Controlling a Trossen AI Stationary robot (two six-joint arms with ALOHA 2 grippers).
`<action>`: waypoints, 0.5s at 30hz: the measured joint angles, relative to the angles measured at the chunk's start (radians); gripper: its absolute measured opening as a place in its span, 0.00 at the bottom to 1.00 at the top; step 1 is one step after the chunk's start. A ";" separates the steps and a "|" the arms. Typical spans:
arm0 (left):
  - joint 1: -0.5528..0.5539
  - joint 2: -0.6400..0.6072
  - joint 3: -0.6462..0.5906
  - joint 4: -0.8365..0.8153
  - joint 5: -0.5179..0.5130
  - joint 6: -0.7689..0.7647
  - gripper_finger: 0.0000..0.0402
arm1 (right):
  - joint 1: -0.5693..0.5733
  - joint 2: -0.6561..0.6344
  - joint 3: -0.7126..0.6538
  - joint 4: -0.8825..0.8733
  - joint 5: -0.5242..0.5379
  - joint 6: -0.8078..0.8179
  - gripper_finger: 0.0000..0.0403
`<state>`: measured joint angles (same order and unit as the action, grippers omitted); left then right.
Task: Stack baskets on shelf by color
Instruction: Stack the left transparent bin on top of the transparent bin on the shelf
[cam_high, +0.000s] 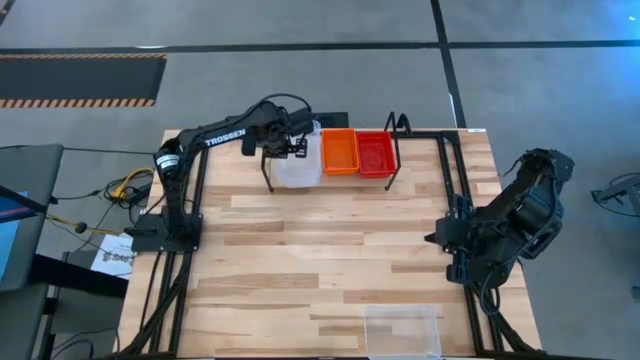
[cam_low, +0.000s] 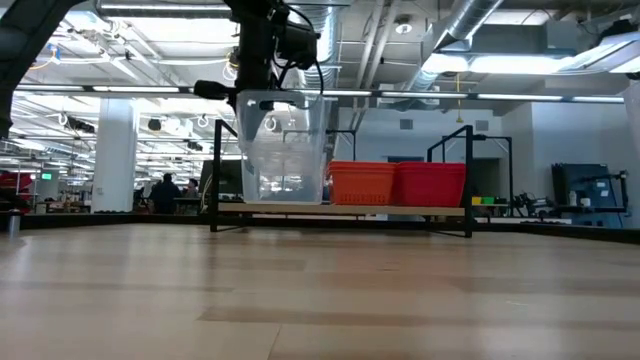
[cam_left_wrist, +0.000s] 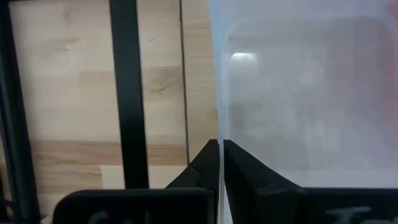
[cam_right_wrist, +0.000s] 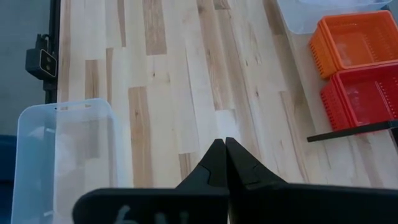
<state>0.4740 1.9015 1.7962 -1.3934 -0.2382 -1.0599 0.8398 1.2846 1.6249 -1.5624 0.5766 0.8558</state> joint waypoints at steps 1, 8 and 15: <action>0.000 0.000 -0.002 -0.003 0.002 0.000 0.00 | 0.000 0.000 0.000 0.000 0.000 0.000 0.00; 0.013 0.000 0.009 0.036 -0.007 0.001 0.00 | 0.000 0.000 0.000 0.000 0.000 0.000 0.00; -0.014 -0.001 0.009 0.105 -0.084 0.009 0.00 | 0.000 0.000 0.000 0.000 0.000 0.000 0.00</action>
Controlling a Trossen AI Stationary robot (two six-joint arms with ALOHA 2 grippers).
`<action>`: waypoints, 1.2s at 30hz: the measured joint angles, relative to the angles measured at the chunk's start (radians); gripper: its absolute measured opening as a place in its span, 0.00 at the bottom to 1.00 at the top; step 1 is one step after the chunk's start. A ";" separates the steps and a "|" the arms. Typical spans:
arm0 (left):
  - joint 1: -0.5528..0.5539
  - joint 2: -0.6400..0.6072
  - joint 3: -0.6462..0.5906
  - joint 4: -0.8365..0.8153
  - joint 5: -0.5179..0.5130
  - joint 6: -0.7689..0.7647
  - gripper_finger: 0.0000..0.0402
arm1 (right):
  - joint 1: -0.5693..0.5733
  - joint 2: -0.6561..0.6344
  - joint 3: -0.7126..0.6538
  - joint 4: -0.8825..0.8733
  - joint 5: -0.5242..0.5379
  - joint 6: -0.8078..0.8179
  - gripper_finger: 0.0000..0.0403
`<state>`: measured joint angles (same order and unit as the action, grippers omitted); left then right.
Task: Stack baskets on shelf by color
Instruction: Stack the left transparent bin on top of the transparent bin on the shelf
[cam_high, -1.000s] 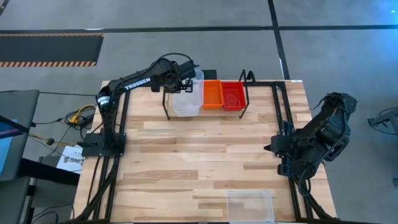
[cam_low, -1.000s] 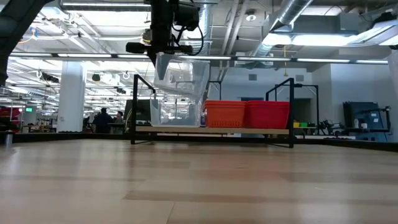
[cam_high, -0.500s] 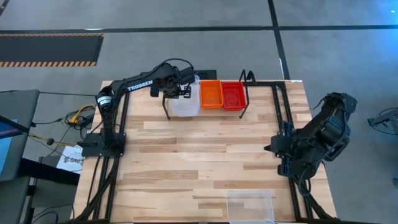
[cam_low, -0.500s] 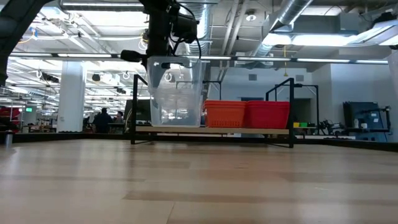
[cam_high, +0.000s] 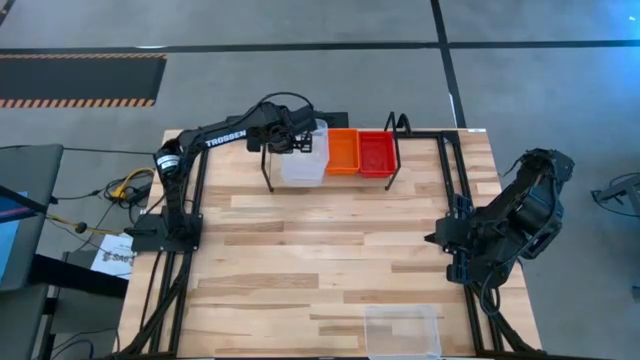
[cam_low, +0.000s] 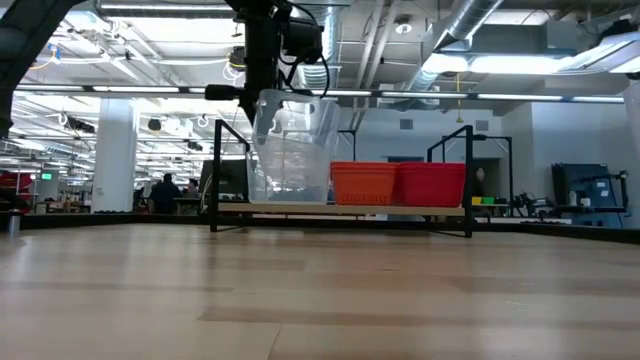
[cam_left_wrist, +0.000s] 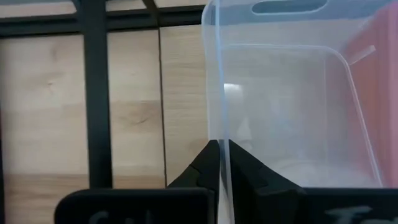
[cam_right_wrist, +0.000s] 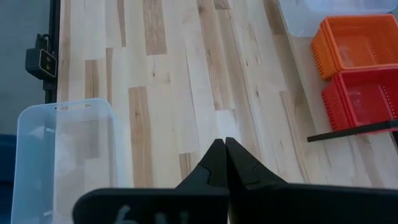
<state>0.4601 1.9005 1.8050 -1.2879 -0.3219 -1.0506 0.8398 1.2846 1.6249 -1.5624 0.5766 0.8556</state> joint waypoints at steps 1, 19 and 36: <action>-0.006 -0.001 0.000 0.004 -0.006 -0.001 0.00 | 0.000 0.000 0.000 0.000 0.000 0.000 0.00; -0.077 -0.005 -0.008 0.027 -0.211 -0.010 0.00 | 0.000 0.000 0.000 0.016 0.000 0.000 0.00; -0.073 -0.001 -0.010 0.046 -0.213 -0.008 0.00 | 0.000 0.000 0.000 0.067 0.000 0.003 0.00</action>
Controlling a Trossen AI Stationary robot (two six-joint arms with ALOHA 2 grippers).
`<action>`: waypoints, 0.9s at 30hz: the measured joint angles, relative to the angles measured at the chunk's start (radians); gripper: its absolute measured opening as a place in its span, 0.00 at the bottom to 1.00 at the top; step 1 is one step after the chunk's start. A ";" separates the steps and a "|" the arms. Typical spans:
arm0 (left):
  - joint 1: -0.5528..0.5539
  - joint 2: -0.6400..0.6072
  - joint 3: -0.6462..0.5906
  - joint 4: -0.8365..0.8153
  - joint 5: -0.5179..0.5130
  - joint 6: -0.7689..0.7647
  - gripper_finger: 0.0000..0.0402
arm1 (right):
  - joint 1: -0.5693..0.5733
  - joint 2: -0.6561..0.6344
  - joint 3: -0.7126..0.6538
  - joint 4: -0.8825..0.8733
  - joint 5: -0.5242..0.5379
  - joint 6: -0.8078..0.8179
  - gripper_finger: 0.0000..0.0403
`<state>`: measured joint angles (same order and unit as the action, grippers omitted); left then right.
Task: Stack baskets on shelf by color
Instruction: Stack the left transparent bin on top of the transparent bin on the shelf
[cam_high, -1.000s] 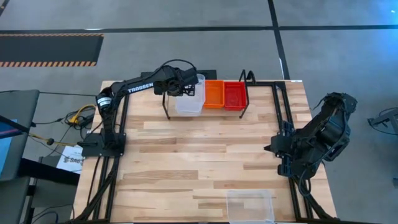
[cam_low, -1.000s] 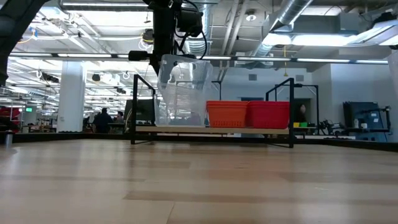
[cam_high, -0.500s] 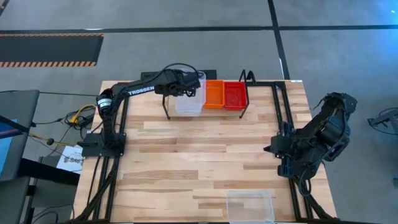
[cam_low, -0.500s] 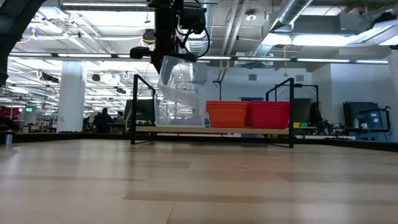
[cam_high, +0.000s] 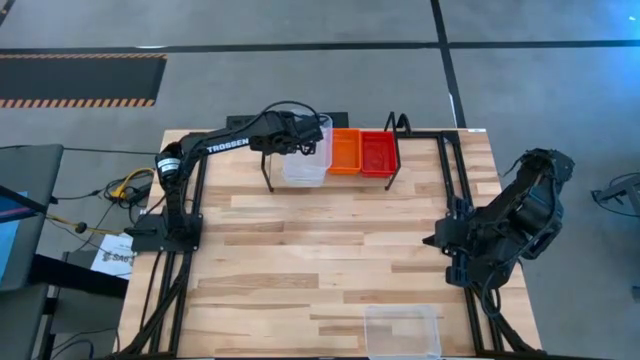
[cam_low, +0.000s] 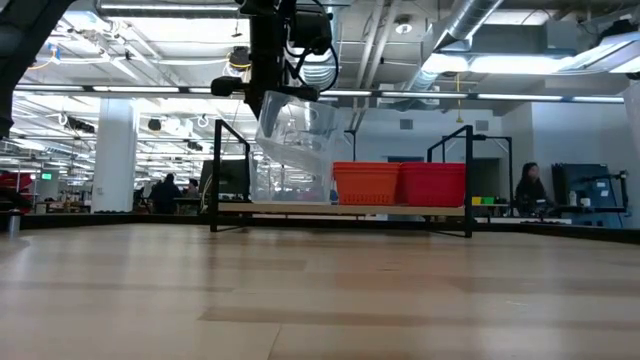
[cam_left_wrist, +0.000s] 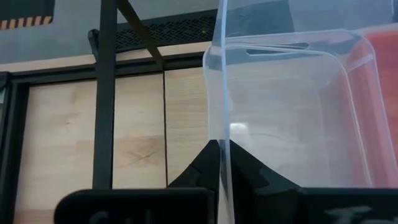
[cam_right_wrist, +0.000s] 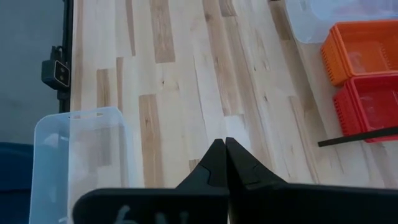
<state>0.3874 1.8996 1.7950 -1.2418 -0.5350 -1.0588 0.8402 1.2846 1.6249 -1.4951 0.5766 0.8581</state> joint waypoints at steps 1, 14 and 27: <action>0.000 0.000 0.000 -0.001 0.000 0.000 0.00 | 0.000 0.000 0.000 0.005 0.000 0.000 0.00; 0.000 0.000 0.000 -0.013 0.014 0.053 0.13 | 0.000 0.000 0.000 0.015 0.000 -0.003 0.00; 0.000 0.000 0.000 -0.053 -0.023 0.044 0.22 | 0.000 0.000 0.000 0.015 0.000 -0.002 0.00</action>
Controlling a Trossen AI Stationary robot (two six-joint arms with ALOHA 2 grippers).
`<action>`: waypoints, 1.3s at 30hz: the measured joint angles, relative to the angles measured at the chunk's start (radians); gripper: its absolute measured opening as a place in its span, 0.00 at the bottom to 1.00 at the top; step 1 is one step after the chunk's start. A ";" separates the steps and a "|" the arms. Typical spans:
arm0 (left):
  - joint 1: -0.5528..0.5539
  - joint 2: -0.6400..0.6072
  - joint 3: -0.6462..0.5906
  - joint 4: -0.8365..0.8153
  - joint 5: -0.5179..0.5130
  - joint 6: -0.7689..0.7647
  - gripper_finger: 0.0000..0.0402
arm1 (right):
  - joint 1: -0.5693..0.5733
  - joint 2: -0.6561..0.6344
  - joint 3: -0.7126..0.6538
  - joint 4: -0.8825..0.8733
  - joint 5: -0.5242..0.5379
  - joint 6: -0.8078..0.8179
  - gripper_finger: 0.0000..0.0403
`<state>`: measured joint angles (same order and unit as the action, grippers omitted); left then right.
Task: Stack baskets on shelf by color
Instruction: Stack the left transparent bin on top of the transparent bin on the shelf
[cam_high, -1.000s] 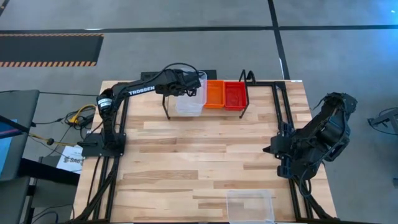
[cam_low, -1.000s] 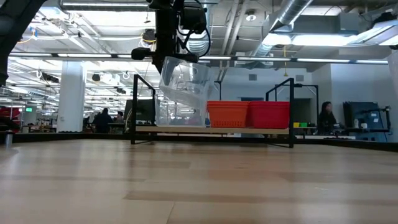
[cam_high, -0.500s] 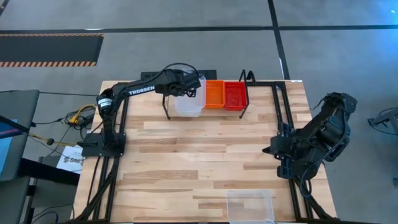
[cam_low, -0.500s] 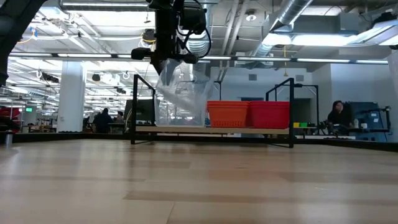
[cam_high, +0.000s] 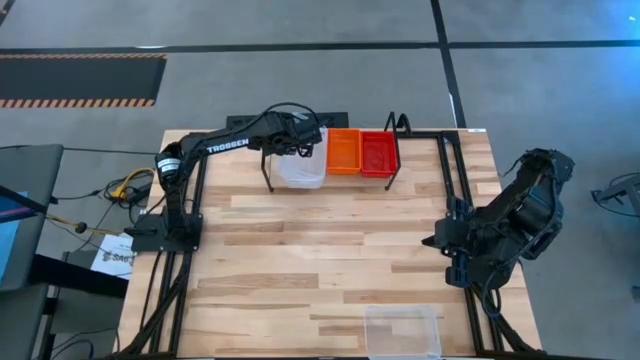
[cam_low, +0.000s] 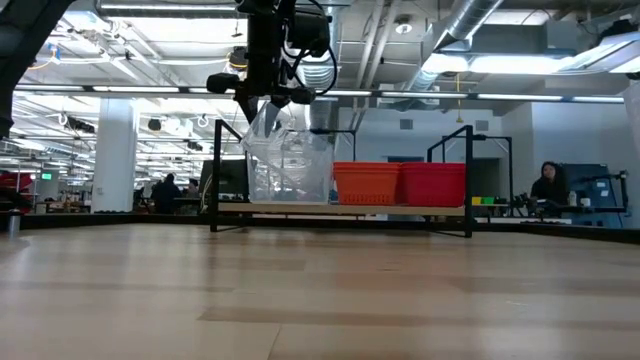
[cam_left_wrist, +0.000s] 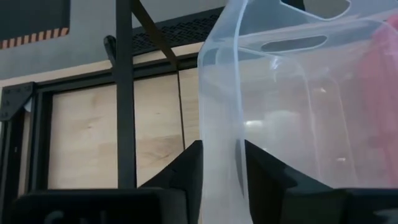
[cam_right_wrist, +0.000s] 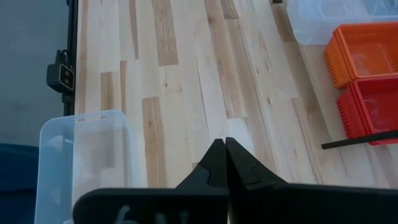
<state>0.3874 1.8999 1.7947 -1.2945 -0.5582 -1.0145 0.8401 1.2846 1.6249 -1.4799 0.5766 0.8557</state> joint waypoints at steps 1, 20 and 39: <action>0.000 0.000 0.000 0.000 0.000 0.000 0.20 | 0.000 0.000 0.000 0.000 0.000 0.000 0.00; 0.000 -0.002 0.040 0.051 0.027 0.027 0.00 | 0.000 0.000 0.000 0.002 0.000 0.008 0.00; 0.007 0.000 -0.099 0.154 0.161 -0.056 0.00 | 0.000 0.000 0.000 0.002 0.001 0.002 0.00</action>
<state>0.3944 1.8999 1.6956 -1.1403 -0.3974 -1.0704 0.8399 1.2846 1.6249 -1.4780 0.5774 0.8581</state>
